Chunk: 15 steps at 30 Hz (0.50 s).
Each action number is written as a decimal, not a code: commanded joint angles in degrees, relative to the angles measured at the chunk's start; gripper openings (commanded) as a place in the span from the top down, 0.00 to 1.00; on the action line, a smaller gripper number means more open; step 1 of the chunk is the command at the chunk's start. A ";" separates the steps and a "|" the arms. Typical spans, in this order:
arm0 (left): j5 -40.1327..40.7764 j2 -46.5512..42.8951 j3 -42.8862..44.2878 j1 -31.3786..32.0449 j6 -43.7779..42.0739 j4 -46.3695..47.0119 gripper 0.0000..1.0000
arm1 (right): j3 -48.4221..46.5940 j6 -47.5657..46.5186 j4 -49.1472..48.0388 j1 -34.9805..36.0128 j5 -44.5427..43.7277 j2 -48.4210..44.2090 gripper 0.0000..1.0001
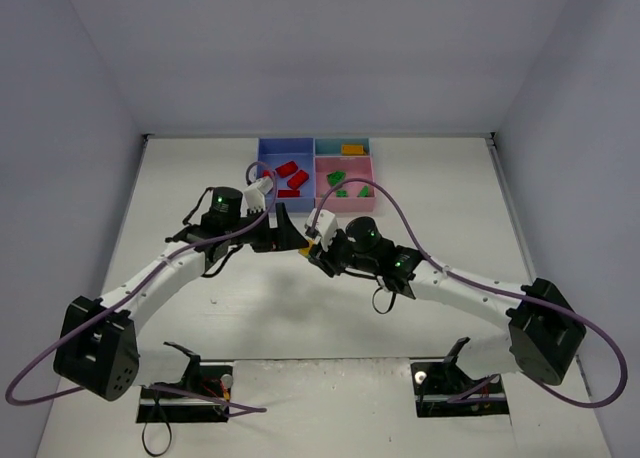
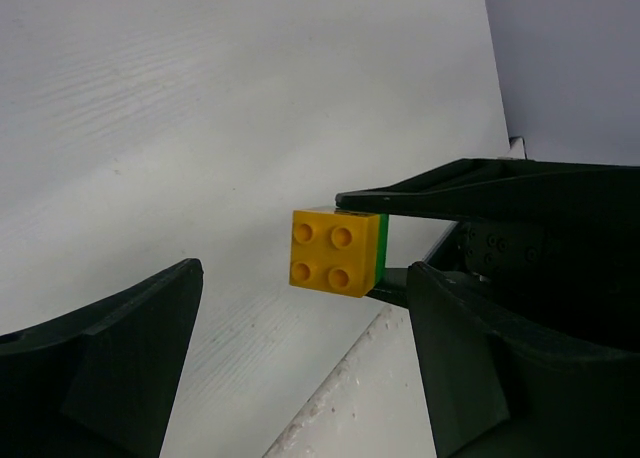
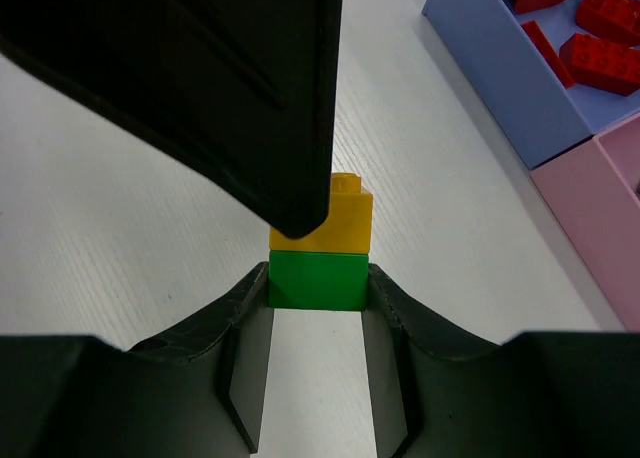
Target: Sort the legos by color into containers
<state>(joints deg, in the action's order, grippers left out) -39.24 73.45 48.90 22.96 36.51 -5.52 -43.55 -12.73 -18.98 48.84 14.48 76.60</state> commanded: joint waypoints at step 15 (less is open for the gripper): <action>-7.15 0.91 -0.12 1.56 1.80 14.21 0.63 | 0.39 0.51 -4.04 0.12 2.30 -5.67 0.99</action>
<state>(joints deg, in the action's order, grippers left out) -44.84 75.22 48.84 24.62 37.04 1.19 -43.16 -12.27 -19.05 48.84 15.27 73.67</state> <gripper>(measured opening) 0.392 0.335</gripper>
